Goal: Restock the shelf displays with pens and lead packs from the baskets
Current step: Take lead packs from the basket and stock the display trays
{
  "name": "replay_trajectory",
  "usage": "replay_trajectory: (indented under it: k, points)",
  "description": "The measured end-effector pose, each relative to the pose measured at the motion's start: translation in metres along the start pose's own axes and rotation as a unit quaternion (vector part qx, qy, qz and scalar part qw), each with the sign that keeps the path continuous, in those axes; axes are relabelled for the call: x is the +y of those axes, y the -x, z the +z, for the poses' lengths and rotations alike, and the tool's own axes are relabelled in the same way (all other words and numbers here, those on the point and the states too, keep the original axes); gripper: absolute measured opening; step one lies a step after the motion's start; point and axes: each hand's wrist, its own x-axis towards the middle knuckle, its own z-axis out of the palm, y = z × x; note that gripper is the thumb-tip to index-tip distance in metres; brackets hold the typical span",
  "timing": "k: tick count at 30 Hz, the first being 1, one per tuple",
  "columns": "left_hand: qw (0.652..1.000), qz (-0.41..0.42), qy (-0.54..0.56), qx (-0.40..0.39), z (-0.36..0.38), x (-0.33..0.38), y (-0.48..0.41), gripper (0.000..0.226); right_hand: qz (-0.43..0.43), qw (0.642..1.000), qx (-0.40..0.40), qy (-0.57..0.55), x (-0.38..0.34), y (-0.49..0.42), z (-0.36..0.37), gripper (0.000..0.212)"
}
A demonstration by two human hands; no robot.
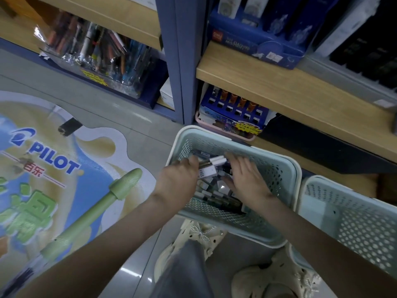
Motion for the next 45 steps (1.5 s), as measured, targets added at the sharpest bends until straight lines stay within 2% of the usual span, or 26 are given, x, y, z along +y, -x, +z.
replay_trajectory:
  k: [2, 4, 6, 9, 13, 17, 19, 24, 27, 31, 34, 38, 40, 42, 45]
  points:
    - [0.997, 0.018, 0.041, 0.063, 0.004, -0.016, 0.012, 0.05, -0.035, 0.996, -0.07, 0.035, 0.003, 0.006, 0.02, 0.078]
    - [0.992, 0.038, 0.05, 0.111, 0.009, -0.029, 0.024, 0.055, -0.09, 0.983, -0.157, 0.045, 0.003, 0.01, 0.043, 0.073]
    - [0.987, 0.051, 0.039, 0.144, 0.005, -0.034, 0.033, 0.04, -0.118, 0.964, -0.235, 0.039, 0.001, 0.01, 0.057, 0.065]
    - [0.981, 0.046, 0.03, 0.185, 0.003, -0.037, 0.037, 0.023, -0.109, 0.95, -0.291, 0.04, -0.001, 0.008, 0.068, 0.061]
    - [0.969, 0.063, 0.046, 0.236, 0.015, -0.039, 0.034, 0.015, -0.112, 0.945, -0.306, 0.026, -0.004, 0.002, 0.068, 0.061]
    - [0.951, 0.115, 0.044, 0.284, 0.023, -0.039, 0.03, 0.028, -0.108, 0.943, -0.314, 0.032, -0.011, 0.0, 0.069, 0.056]
    - [0.947, 0.129, 0.048, 0.291, 0.024, -0.041, 0.029, 0.038, -0.111, 0.939, -0.322, 0.048, -0.016, -0.002, 0.068, 0.054]
    - [0.947, 0.134, 0.057, 0.286, 0.03, -0.05, 0.032, 0.03, -0.153, 0.924, -0.335, 0.098, -0.03, -0.008, 0.06, 0.049]
    - [0.939, 0.12, 0.063, 0.315, 0.031, -0.054, 0.031, 0.032, -0.157, 0.92, -0.342, 0.106, -0.032, -0.008, 0.058, 0.043]
    - [0.933, 0.105, 0.088, 0.331, 0.035, -0.055, 0.031, 0.029, -0.127, 0.934, -0.333, 0.017, -0.032, -0.008, 0.05, 0.045]
    - [0.933, 0.055, 0.178, 0.308, 0.03, -0.044, 0.032, 0.024, -0.04, 0.957, -0.249, -0.142, -0.03, -0.003, 0.037, 0.038]
    - [0.917, -0.075, 0.32, 0.227, 0.008, -0.019, 0.03, 0.021, 0.113, 0.928, -0.11, -0.338, -0.028, 0.0, 0.012, 0.036]
    - [0.885, -0.136, 0.429, 0.119, -0.003, -0.01, 0.023, 0.017, 0.172, 0.892, -0.047, -0.416, -0.031, -0.003, -0.01, 0.034]
    - [0.825, -0.169, 0.538, 0.021, -0.006, -0.005, 0.017, 0.016, 0.212, 0.835, -0.017, -0.508, -0.035, -0.003, -0.037, 0.027]
    - [0.775, -0.157, 0.611, -0.045, -0.008, -0.001, 0.008, 0.027, 0.233, 0.761, 0.007, -0.605, -0.038, 0.0, -0.07, 0.021]
